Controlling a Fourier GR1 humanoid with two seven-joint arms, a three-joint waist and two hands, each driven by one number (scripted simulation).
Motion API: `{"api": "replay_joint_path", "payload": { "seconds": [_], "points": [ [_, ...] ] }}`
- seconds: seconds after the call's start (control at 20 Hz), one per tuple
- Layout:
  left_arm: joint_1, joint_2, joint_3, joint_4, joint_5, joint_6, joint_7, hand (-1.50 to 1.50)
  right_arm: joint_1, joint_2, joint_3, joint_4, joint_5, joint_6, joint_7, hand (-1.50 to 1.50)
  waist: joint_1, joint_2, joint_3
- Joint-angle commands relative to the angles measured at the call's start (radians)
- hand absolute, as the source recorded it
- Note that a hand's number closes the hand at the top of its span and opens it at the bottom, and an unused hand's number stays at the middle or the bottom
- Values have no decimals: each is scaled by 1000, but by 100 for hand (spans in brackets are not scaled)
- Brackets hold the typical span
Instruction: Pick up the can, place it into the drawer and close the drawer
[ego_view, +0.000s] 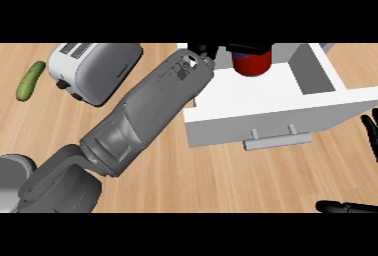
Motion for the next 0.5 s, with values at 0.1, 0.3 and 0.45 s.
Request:
{"api": "replay_joint_path", "payload": {
  "seconds": [0.1, 0.3, 0.45],
  "points": [
    [-17, 0, -25, 32, 29, 30, 3, -150, -16, -38, -17, -44, -35, 12, 67, -150, -2, -2, -1],
    [32, 0, -67, 1, 54, 101, -11, -150, 3, 0, 26, -45, 9, 4, 21, -150, -26, 3, 0],
    [29, 0, -70, 16, 65, 93, -28, -150, -41, -9, 20, -20, 16, -11, 32, -150, -7, 4, 0]
  ]
}}
